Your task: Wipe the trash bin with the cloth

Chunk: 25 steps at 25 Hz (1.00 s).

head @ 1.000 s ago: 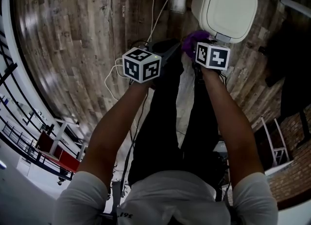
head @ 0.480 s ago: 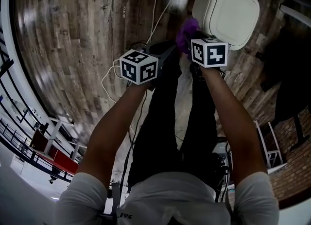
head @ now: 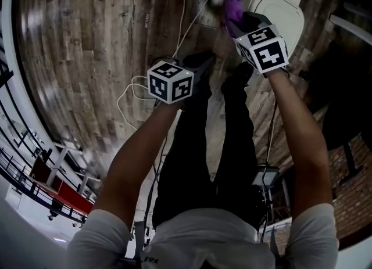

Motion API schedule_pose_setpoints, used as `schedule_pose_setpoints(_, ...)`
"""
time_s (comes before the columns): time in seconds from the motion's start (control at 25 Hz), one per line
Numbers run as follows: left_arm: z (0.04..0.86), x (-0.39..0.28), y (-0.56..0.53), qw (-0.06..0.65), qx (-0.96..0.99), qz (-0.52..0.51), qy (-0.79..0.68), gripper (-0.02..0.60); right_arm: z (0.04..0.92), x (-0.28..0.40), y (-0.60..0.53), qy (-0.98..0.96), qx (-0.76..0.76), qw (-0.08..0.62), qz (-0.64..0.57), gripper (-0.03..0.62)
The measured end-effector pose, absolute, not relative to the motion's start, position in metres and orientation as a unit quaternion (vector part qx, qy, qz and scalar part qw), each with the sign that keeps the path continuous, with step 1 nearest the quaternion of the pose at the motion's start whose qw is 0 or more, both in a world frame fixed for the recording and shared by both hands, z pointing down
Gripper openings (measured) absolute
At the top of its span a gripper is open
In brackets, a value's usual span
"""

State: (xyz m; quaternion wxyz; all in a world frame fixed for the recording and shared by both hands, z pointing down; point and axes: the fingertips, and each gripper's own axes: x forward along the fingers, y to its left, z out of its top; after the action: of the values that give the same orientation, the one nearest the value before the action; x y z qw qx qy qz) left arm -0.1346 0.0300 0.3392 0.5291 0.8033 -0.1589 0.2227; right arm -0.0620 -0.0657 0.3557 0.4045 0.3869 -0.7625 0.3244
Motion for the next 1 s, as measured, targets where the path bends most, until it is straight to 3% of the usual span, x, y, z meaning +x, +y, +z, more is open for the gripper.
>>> schedule_pose_setpoints(0.36, 0.341, -0.113, 0.017, 0.527, 0.805, 0.214, -0.166, 0.054, 0.357, -0.001, -0.152, -0.765, 0.39, 0.462, 0.222, 0.109)
schedule_pose_setpoints(0.8, 0.348, -0.105, 0.03, 0.534, 0.8, 0.214, -0.172, 0.054, 0.367, 0.058, -0.225, -0.714, 0.345, 0.608, 0.021, 0.109)
schedule_pose_setpoints(1.0, 0.351, -0.107, 0.038, 0.538, 0.796, 0.215, -0.174, 0.054, 0.41, 0.049, -0.194, -0.708, 0.264, 0.654, 0.035, 0.109)
